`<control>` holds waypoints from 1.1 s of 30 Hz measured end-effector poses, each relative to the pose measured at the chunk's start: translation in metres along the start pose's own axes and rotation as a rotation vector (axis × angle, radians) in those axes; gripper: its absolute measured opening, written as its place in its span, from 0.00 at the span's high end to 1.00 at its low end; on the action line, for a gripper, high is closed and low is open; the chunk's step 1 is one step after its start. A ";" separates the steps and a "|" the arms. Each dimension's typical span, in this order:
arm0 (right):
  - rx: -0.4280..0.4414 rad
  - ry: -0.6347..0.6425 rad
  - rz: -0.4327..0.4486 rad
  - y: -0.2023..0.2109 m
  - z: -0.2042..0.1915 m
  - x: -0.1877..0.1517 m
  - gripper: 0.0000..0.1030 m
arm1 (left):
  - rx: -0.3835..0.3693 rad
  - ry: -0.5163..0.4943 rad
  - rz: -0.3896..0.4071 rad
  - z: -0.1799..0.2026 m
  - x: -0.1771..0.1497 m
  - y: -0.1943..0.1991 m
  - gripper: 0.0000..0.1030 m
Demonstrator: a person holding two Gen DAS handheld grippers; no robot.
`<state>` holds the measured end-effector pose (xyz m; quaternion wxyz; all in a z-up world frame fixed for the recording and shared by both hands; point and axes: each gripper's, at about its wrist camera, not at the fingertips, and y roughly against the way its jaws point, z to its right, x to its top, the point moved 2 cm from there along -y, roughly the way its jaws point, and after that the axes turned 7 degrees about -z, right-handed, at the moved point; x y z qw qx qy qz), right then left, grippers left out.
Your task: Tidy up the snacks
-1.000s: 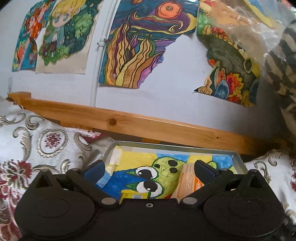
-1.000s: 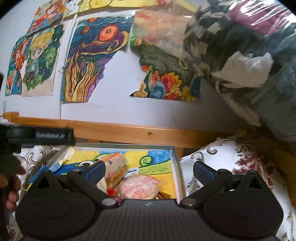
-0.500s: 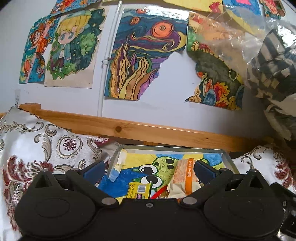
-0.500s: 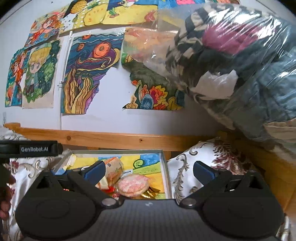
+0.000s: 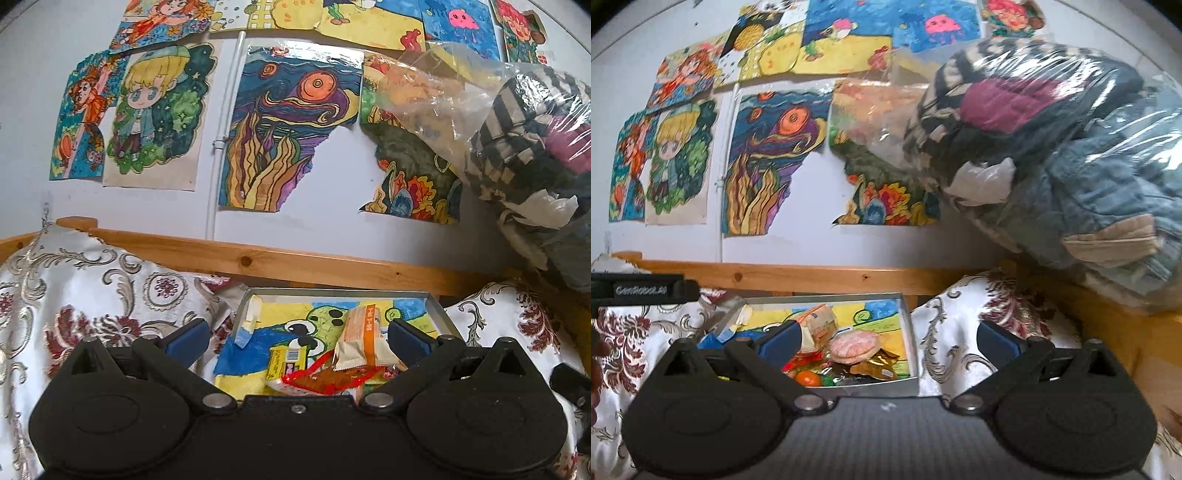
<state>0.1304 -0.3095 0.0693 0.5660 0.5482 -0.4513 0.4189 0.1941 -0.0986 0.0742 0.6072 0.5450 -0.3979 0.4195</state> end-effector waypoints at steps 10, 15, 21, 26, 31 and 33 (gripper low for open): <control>-0.024 -0.026 0.028 0.034 0.003 -0.010 0.00 | 0.010 0.021 0.012 -0.002 -0.005 0.032 0.01; -0.010 -0.045 0.021 0.044 0.004 -0.013 0.00 | 0.023 0.012 0.003 -0.004 -0.010 0.045 0.01; -0.008 -0.056 0.019 0.055 0.003 -0.016 0.00 | 0.028 -0.004 -0.001 -0.007 -0.017 0.061 0.01; -0.002 -0.043 0.020 0.064 -0.002 -0.018 0.00 | 0.029 -0.015 -0.003 -0.009 -0.022 0.072 0.01; 0.007 -0.034 0.015 0.071 -0.007 -0.021 0.00 | 0.031 -0.023 -0.005 -0.015 -0.029 0.083 0.01; 0.011 -0.027 0.013 0.074 -0.010 -0.022 0.00 | 0.030 -0.022 -0.012 -0.019 -0.034 0.086 0.01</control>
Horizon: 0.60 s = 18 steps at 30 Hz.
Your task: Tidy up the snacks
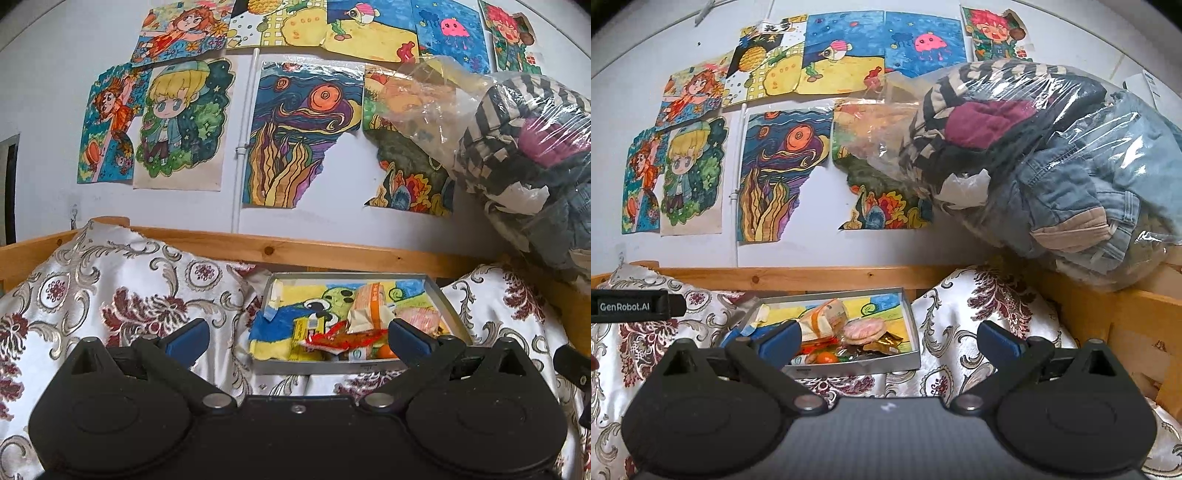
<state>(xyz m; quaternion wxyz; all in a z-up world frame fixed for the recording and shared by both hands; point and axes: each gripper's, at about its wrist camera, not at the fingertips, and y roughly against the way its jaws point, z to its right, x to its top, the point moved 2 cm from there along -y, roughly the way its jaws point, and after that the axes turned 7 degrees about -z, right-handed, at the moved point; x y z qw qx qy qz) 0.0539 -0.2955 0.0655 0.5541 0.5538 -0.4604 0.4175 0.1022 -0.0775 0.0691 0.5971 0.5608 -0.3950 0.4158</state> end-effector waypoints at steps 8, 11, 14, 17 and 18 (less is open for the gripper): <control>0.038 0.054 -0.021 0.010 -0.017 -0.006 0.00 | 0.014 -0.009 -0.041 -0.019 -0.024 0.013 0.01; 0.052 0.060 -0.029 0.013 -0.022 -0.007 0.00 | 0.020 0.002 -0.054 -0.027 -0.031 0.018 0.01; 0.064 0.060 -0.049 0.014 -0.026 -0.009 0.00 | 0.026 0.006 -0.067 -0.035 -0.035 0.022 0.01; 0.069 0.076 -0.065 0.014 -0.031 -0.012 0.00 | 0.032 0.001 -0.084 -0.040 -0.039 0.024 0.01; 0.070 0.084 -0.070 0.014 -0.033 -0.013 0.00 | 0.035 -0.002 -0.085 -0.042 -0.040 0.026 0.01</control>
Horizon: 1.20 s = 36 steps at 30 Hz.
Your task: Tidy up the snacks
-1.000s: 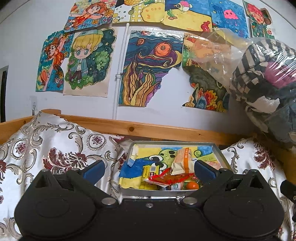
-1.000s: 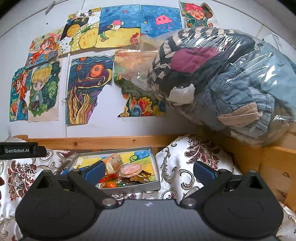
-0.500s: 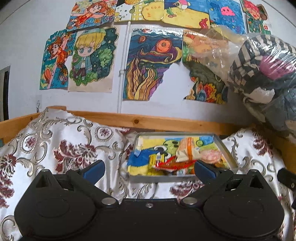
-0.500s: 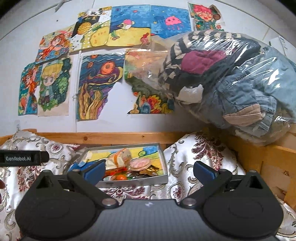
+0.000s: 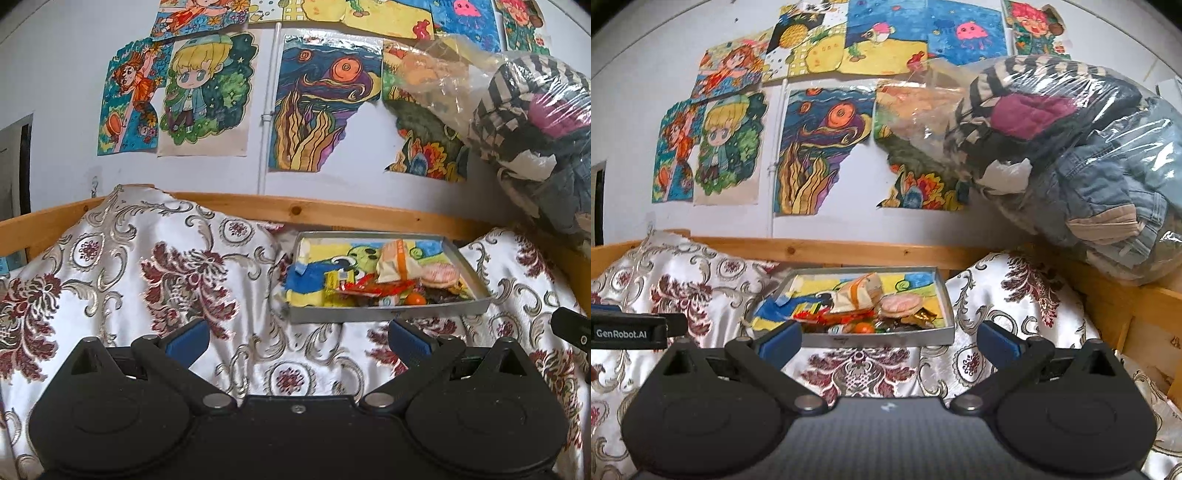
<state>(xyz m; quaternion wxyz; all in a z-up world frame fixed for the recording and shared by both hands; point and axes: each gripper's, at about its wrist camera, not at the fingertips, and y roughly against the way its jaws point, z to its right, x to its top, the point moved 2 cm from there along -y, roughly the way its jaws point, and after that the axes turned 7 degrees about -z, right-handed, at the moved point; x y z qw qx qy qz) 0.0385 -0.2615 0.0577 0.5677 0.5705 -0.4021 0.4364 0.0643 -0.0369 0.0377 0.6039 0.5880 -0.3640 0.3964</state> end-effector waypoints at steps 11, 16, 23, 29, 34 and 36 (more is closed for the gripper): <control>0.032 0.024 -0.062 -0.003 -0.014 -0.008 0.00 | 0.031 0.003 -0.042 -0.024 -0.025 0.009 0.01; 0.045 0.047 -0.064 -0.003 -0.024 -0.011 0.00 | 0.042 -0.003 -0.068 -0.029 -0.033 0.008 0.01; 0.045 0.037 -0.099 -0.010 -0.027 -0.016 0.00 | 0.048 0.016 -0.080 -0.034 -0.035 0.006 0.01; 0.038 0.018 -0.106 -0.011 -0.025 -0.017 0.00 | 0.058 0.033 -0.084 -0.037 -0.035 0.005 0.01; 0.043 -0.001 -0.109 -0.013 -0.027 -0.020 0.00 | 0.071 0.048 -0.080 -0.040 -0.035 0.006 0.01; 0.053 0.002 -0.111 -0.015 -0.031 -0.021 0.00 | 0.076 0.055 -0.073 -0.041 -0.034 0.007 0.01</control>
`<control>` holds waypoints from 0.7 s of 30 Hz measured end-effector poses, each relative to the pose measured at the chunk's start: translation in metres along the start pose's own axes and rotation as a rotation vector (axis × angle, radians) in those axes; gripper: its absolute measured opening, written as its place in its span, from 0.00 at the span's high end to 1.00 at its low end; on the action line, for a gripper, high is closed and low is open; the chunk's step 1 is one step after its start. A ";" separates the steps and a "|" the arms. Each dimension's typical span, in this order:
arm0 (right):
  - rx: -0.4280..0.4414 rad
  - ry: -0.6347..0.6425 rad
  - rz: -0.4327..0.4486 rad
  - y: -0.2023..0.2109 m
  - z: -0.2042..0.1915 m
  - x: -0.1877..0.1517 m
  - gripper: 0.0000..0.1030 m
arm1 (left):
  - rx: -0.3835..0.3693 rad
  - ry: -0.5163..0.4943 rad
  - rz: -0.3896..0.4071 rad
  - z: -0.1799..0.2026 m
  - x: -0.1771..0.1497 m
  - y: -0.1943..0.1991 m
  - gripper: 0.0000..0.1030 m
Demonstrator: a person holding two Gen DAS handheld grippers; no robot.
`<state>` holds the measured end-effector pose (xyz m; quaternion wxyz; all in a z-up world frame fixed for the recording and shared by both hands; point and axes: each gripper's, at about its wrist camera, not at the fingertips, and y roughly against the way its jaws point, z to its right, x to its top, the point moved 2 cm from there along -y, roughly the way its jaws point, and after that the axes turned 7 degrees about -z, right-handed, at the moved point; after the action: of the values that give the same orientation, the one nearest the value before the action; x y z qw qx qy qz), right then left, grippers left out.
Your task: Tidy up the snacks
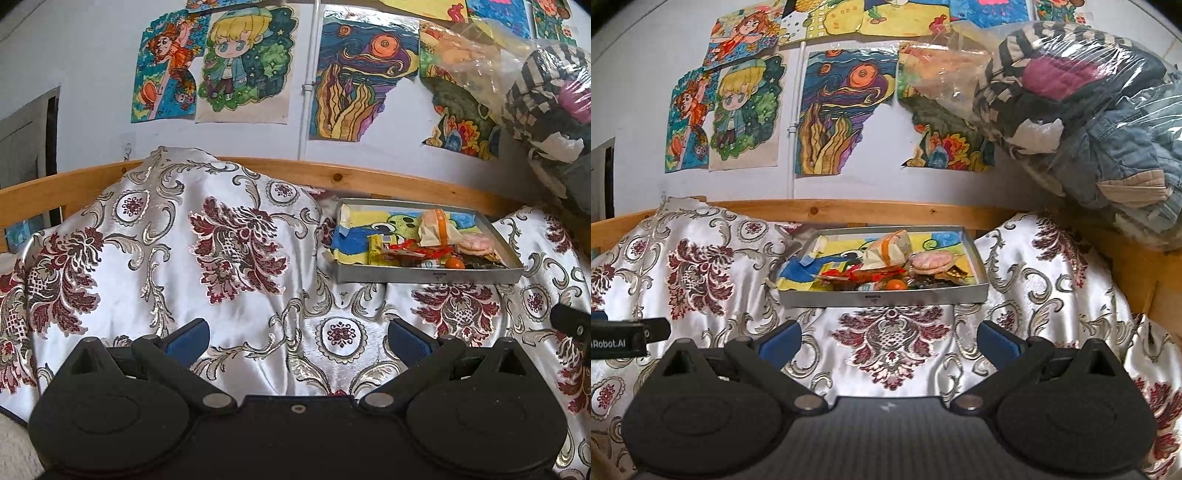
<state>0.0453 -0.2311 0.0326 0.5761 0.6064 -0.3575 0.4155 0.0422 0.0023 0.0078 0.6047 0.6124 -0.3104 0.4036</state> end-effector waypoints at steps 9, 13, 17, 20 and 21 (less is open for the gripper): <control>0.009 0.029 0.048 -0.007 -0.017 -0.005 0.00 | 0.010 0.004 0.087 0.002 0.004 0.001 0.01; -0.004 0.041 0.071 -0.008 -0.019 -0.005 0.00 | 0.016 -0.003 0.088 0.005 0.005 -0.005 0.01; -0.039 0.035 0.090 -0.011 -0.015 -0.004 0.00 | 0.010 0.001 0.091 0.006 0.006 -0.012 0.01; -0.090 0.049 0.088 -0.018 -0.015 -0.002 0.00 | 0.010 0.022 0.103 0.007 0.011 -0.023 0.01; -0.091 0.053 0.086 -0.020 -0.014 0.000 0.00 | 0.010 0.021 0.101 0.007 0.013 -0.026 0.01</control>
<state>0.0624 -0.2154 0.0244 0.5942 0.5523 -0.3863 0.4390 0.0720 -0.0015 0.0065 0.5839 0.5947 -0.3325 0.4414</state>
